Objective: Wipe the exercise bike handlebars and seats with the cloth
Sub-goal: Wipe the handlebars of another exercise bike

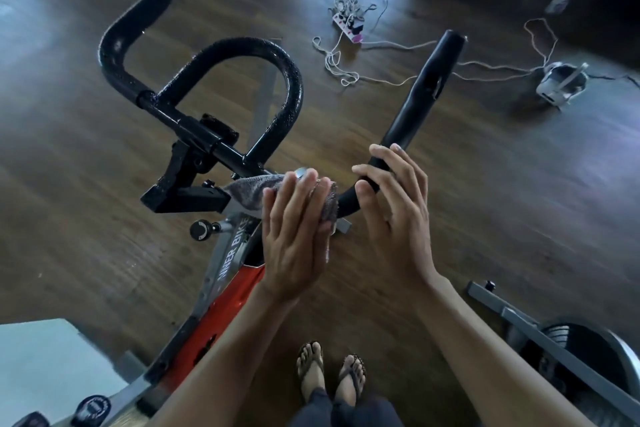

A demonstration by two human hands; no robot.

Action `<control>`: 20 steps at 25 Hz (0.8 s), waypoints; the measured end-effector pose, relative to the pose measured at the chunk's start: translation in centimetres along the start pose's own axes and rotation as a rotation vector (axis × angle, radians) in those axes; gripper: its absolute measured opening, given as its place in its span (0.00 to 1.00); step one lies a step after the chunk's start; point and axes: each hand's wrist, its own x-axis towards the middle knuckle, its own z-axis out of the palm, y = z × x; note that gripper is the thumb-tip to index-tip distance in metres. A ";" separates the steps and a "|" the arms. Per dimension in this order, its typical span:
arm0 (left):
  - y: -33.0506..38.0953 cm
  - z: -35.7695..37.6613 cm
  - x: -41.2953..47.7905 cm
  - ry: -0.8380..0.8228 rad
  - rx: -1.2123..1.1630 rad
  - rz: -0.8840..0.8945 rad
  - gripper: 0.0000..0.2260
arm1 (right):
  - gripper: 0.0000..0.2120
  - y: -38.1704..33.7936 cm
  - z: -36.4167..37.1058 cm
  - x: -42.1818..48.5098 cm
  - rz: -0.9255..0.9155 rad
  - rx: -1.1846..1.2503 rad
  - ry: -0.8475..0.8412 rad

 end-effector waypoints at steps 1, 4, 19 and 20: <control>-0.2 -0.2 0.3 0.001 0.024 -0.030 0.21 | 0.12 -0.1 -0.3 0.2 0.004 -0.003 -0.020; 1.1 0.0 0.7 0.024 -0.006 -0.176 0.23 | 0.10 -0.4 -2.2 1.4 -0.016 -0.039 -0.046; 8.8 6.5 1.5 0.316 0.359 -0.489 0.16 | 0.14 5.8 -6.7 9.4 -0.640 -0.094 -0.547; 9.2 7.1 1.8 0.335 0.389 -0.511 0.16 | 0.14 6.0 -6.8 9.9 -0.677 -0.089 -0.557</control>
